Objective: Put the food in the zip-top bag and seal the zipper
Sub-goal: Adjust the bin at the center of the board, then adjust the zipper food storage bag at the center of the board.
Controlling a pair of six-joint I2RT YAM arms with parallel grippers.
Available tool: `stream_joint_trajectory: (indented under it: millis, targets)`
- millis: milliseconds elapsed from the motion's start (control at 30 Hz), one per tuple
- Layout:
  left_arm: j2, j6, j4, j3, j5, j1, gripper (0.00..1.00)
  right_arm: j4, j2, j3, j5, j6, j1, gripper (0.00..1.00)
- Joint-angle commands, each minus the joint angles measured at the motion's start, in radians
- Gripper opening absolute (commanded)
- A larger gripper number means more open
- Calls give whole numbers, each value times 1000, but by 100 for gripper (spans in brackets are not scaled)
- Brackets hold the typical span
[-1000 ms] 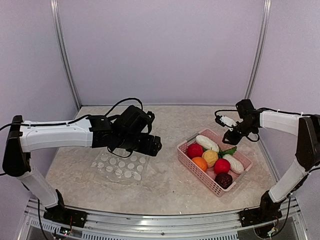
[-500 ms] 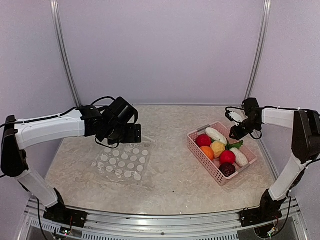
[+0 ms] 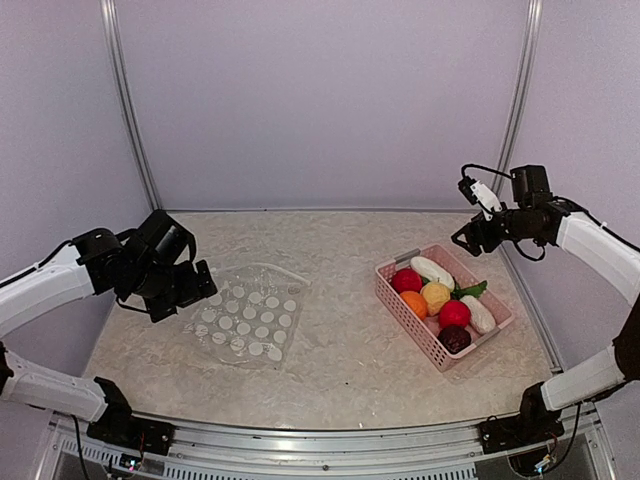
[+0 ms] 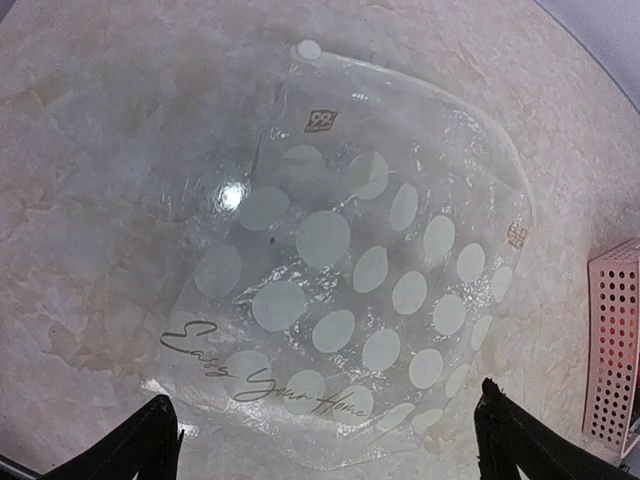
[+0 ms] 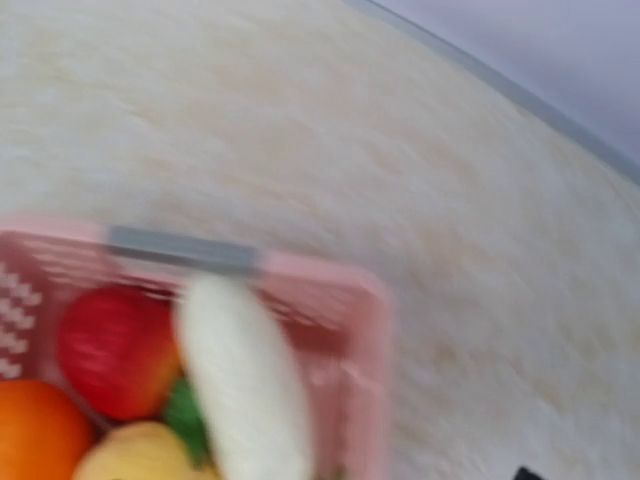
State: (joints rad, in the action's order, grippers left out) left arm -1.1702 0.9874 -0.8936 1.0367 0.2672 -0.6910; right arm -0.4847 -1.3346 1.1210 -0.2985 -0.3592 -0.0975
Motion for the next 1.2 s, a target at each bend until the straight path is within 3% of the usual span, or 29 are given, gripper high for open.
stream_joint_trajectory:
  millis: [0, 267, 500, 633, 833, 967, 1167]
  targets:
    - [54, 178, -39, -125, -130, -26, 97, -39, -7, -2, -50, -65, -120, 78]
    - [-22, 289, 150, -235, -197, -19, 97, -63, -158, 67, -31, -86, -323, 72]
    - [-182, 237, 323, -253, -200, 108, 81, -67, -191, 72, -42, -86, -365, 69]
    - [-288, 39, 510, -237, -202, 183, 74, -73, -179, 65, -59, -87, -366, 68]
    - [-473, -364, 620, -66, -136, 186, 67, -53, -170, 38, -96, -95, -366, 67]
    - [-567, -580, 717, 19, -233, 185, 58, -41, -229, 60, -135, -77, -367, 65]
    - [-628, -728, 801, 54, -373, 168, 37, -33, -324, 122, -181, -39, -364, 63]
